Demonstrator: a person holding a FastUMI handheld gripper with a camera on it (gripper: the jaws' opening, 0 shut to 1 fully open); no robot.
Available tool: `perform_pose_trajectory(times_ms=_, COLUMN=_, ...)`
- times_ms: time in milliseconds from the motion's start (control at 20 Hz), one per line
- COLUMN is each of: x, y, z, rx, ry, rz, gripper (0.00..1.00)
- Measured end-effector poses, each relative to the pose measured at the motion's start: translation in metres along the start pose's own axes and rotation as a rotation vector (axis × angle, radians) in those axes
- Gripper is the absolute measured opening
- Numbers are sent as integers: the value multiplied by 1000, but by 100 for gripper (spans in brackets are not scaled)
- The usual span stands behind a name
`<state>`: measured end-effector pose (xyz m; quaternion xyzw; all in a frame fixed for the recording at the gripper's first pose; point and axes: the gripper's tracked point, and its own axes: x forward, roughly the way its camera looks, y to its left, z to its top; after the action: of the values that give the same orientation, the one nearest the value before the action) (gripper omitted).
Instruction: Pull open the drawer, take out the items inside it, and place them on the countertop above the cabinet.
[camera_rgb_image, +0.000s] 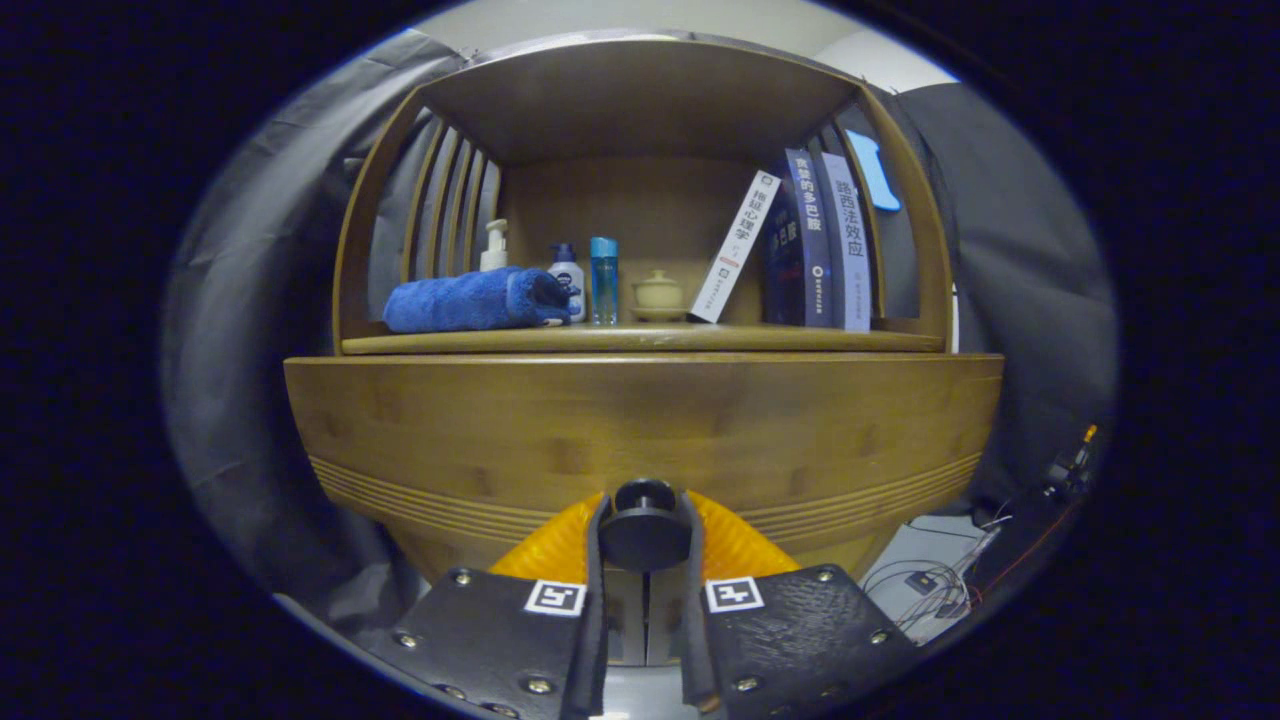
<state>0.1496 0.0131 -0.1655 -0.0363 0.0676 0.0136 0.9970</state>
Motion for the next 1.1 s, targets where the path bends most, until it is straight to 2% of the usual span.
perform_pose_trajectory(times_ms=600, x=-92, y=-1, z=-24, rx=-16, ry=57, rz=14, gripper=29)
perform_pose_trajectory(times_ms=800, x=-105, y=-1, z=-22, rx=28, ry=71, rz=3, gripper=29)
perform_pose_trajectory(times_ms=900, x=-114, y=-1, z=-26, rx=-6, ry=67, rz=13, gripper=29)
perform_pose_trajectory(times_ms=1100, x=-149, y=0, z=-37, rx=3, ry=96, rz=55, gripper=29)
